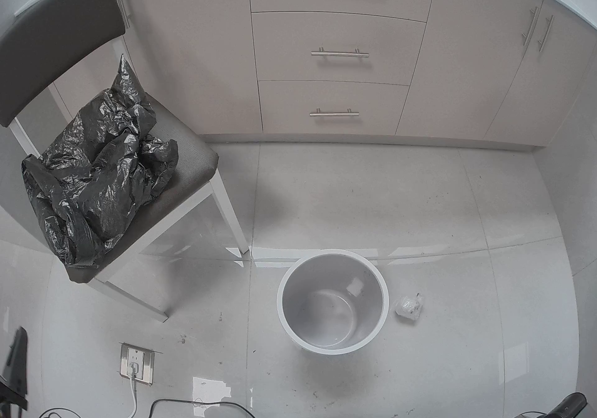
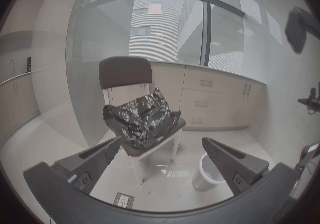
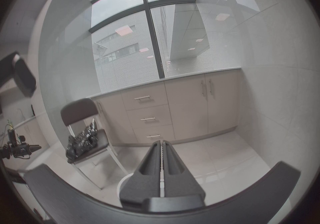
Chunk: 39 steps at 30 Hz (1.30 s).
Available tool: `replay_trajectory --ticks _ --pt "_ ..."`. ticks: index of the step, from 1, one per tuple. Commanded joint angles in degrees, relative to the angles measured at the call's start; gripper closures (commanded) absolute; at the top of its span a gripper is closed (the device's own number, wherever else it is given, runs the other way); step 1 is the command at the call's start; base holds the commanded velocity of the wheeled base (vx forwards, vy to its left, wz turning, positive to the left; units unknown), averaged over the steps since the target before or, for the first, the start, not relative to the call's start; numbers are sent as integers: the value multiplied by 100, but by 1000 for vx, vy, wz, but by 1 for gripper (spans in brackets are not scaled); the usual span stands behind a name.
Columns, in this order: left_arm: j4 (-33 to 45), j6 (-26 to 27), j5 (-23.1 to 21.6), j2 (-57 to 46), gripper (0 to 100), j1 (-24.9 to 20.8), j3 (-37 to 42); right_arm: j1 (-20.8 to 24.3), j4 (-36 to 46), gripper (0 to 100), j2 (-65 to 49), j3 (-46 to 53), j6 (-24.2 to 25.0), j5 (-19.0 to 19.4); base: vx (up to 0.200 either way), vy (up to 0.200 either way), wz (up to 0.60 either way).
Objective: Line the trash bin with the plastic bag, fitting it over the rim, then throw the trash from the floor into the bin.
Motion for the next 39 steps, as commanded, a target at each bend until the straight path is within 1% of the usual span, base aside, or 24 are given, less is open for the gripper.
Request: replay_trajectory --ticks 1,2,3,5,6,7,10,13,14,17,22,23,26,27,30,32,34,36,39 --pt "694 -364 24 3823 0 -145 -3004 799 -2139 100 3481 -369 902 258 0 0 0" --pt "694 -364 24 3823 0 -145 -3004 799 -2139 100 3481 -369 902 258 0 0 0" --pt "325 -170 24 4456 0 -101 -2898 817 -2693 100 3938 -114 955 249 0 0 0" --pt "-97 181 24 5062 0 -13 -2819 808 -3115 100 4351 -17 1043 249 0 0 0" --pt "-132 216 24 5106 0 5 -2819 808 -3133 100 4387 -17 1051 241 0 0 0" --pt "-457 533 -2 5625 0 233 -2731 764 -3335 100 4685 0 1157 249 0 0 0" --pt "-958 1113 -73 6512 0 760 -2547 738 -3387 100 5002 106 1324 267 0 0 0" --pt "-1380 1561 -433 7075 0 1217 -2362 650 -3405 100 5195 97 1429 267 0 0 0" --pt "-1635 1816 -784 7347 0 1481 -2309 580 -3431 100 5222 79 1429 276 0 0 0" --pt "-1749 2106 -1066 7664 0 1745 -2336 536 -3431 100 5222 70 1429 276 0 0 0" --pt "-1758 2255 -1092 7725 0 1859 -2336 518 -3431 100 5134 70 1429 276 0 0 0" --pt "-1784 2431 -1092 7637 0 1982 -2301 580 -3431 100 5063 79 1412 267 0 0 0" --pt "-1969 2686 -1101 7347 0 2158 -2362 588 -3423 100 4984 88 1421 276 0 0 0" --pt "-2189 2967 -1101 7251 0 2281 -2424 580 -3423 100 4984 79 1421 276 0 0 0" --pt "-2742 3837 -1145 7189 0 2448 -2582 562 -3423 100 5002 70 1421 276 0 0 0" --pt "-3041 4101 -1356 7171 0 2448 -2758 544 -3423 100 5011 62 1421 276 0 0 0" --pt "-3103 4119 -1532 7101 0 2395 -2977 536 -3423 100 5028 62 1412 276 0 0 0" --pt "-3050 4110 -1593 6987 0 2342 -3188 527 -3423 100 5037 62 1412 276 0 0 0" --pt "-2672 4127 -1672 6829 0 2325 -3540 527 -3431 100 5055 62 1412 276 0 0 0"
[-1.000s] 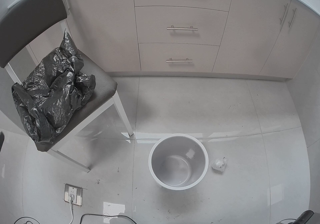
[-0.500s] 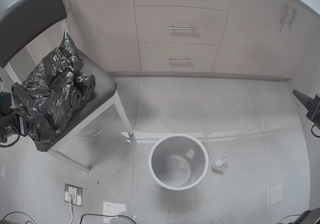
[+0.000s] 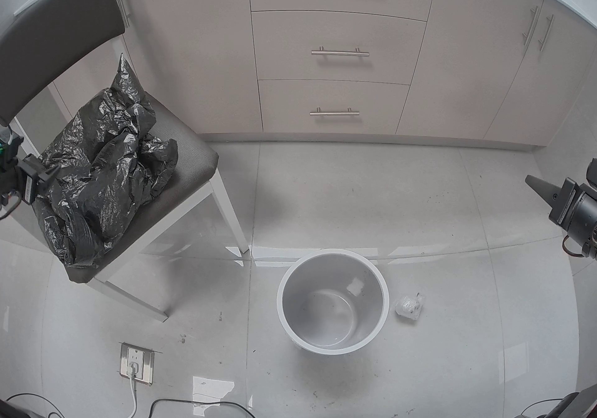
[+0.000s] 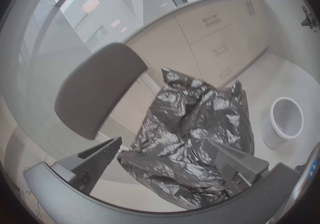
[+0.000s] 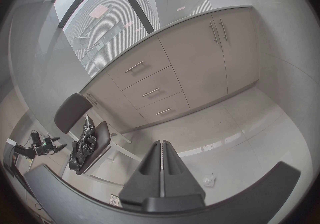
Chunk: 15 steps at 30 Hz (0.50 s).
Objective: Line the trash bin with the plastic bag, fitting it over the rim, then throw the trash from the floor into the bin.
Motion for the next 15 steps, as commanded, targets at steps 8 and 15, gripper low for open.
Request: replay_trajectory --ticks 8,15 --pt "928 1825 -420 -525 0 310 -445 -11 -31 100 108 7 25 6 0 0 0" --pt "937 3794 -535 -454 0 477 170 -11 -31 100 152 16 25 6 0 0 0"
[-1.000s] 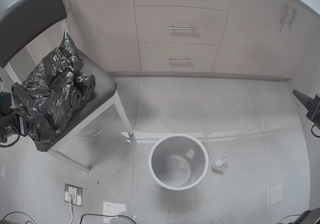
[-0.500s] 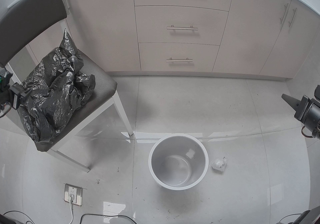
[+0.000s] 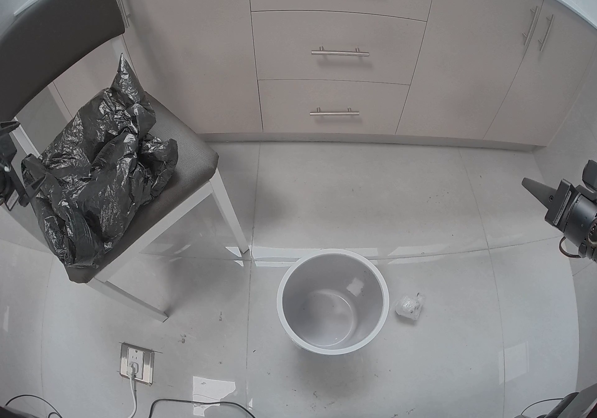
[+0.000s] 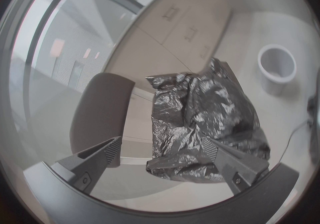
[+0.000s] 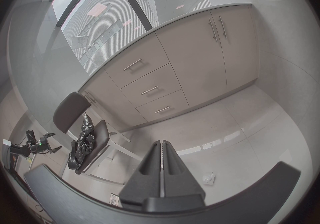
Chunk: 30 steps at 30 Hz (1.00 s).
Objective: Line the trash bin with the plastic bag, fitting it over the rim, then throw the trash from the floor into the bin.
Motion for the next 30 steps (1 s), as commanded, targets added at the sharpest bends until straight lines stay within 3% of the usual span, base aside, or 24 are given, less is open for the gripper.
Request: replay_trajectory --ticks 1,8,20,30 --pt "29 1123 -96 -7 0 194 596 0 -3 100 47 -2 5 1 0 0 0" --pt "-68 1554 -96 90 0 194 1149 0 -12 100 74 7 14 1 0 0 0" --pt "-147 2283 -78 486 0 107 1176 0 -3 100 74 -2 14 10 0 0 0" --pt "-1131 2644 -61 1224 0 -245 1237 0 -3 100 74 -2 14 10 0 0 0"
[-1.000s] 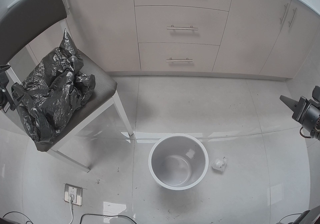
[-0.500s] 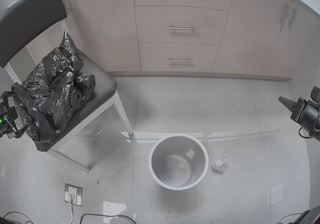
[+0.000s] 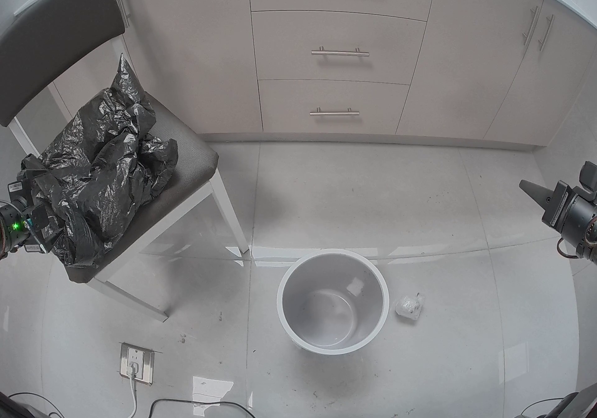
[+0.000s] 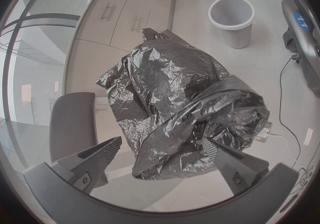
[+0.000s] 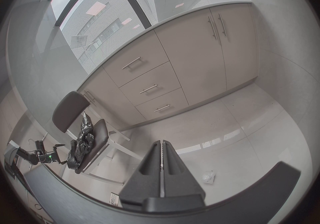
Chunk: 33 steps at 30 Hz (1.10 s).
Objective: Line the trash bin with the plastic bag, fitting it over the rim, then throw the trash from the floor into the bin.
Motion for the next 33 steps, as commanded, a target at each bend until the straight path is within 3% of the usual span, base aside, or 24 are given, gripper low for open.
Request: replay_trajectory --ticks 1,7,17,30,31,33 --pt "-240 19 14 468 0 -265 21 0 -1 100 -12 -2 -1 4 0 0 0" --pt "-328 28 58 547 0 -520 21 0 -1 100 -12 -2 -1 4 0 0 0" --pt "-328 -8 664 441 0 -854 223 0 -1 100 -3 7 -1 13 0 0 0" --pt "-328 19 708 565 0 -1152 337 0 -1 100 68 7 8 13 0 0 0" --pt "-328 19 708 591 100 -1179 337 -9 -1 100 76 7 8 13 0 0 0" --pt "-328 1 726 626 100 -1240 337 0 -1 100 76 7 8 13 0 0 0"
